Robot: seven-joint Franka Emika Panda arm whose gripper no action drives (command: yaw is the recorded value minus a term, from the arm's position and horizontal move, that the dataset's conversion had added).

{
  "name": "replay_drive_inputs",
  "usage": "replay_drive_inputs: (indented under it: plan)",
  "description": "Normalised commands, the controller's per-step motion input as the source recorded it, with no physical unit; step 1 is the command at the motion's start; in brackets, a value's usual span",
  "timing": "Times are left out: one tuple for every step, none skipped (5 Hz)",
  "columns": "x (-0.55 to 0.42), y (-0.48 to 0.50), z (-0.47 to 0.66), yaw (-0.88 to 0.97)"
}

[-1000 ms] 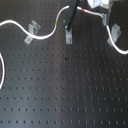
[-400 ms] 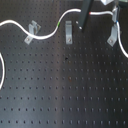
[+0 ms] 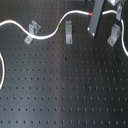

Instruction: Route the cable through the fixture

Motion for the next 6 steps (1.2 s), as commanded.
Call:
replay_drive_inputs:
  plan:
    - [-0.228, 0.259, 0.0, -0.01]
    - [-0.22, 0.24, 0.0, 0.0]
    - [-0.176, -0.064, 0.0, -0.21]
    - [-0.131, -0.095, 0.0, -0.35]
    - [-0.02, -0.023, -0.03, -0.48]
    - [-0.028, 0.02, -0.07, -0.43]
